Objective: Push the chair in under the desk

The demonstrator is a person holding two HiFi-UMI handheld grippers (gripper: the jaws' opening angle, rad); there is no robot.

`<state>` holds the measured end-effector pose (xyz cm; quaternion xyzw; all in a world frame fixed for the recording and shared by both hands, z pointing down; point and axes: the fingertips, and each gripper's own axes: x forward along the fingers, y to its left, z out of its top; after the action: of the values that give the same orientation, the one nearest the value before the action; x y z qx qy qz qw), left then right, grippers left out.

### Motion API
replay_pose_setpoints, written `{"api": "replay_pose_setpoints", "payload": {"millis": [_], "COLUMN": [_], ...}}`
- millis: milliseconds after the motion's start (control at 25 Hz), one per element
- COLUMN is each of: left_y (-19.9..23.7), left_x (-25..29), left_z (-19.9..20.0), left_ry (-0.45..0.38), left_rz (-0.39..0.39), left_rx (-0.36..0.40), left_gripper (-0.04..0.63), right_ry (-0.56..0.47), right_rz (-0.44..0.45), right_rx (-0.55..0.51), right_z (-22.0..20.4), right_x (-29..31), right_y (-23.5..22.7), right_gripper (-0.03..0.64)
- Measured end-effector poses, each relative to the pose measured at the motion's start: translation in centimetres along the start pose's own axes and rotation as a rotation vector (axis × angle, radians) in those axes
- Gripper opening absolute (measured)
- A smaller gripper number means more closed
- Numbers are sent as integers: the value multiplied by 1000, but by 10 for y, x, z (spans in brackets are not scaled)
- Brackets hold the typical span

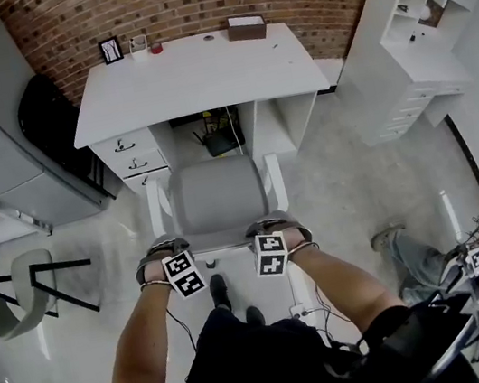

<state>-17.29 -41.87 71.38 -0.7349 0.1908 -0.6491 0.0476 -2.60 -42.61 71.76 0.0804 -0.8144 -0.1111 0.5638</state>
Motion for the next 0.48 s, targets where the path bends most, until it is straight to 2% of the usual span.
{"api": "replay_pose_setpoints", "payload": {"millis": [320,480], "left_y": [26,47], "left_x": [12,19], "left_z": [11,18], "left_ry": [2,-47], "left_rz": [-14,45], "left_rx": [13,61], "left_gripper": [121,119], "right_ry": [35,60], "right_rz": [-2,-29], "right_rx": [17,18], "right_z": [-12,-18], "right_x": [11,18], "right_y": [-30,-51], "right_gripper": [84,83]}}
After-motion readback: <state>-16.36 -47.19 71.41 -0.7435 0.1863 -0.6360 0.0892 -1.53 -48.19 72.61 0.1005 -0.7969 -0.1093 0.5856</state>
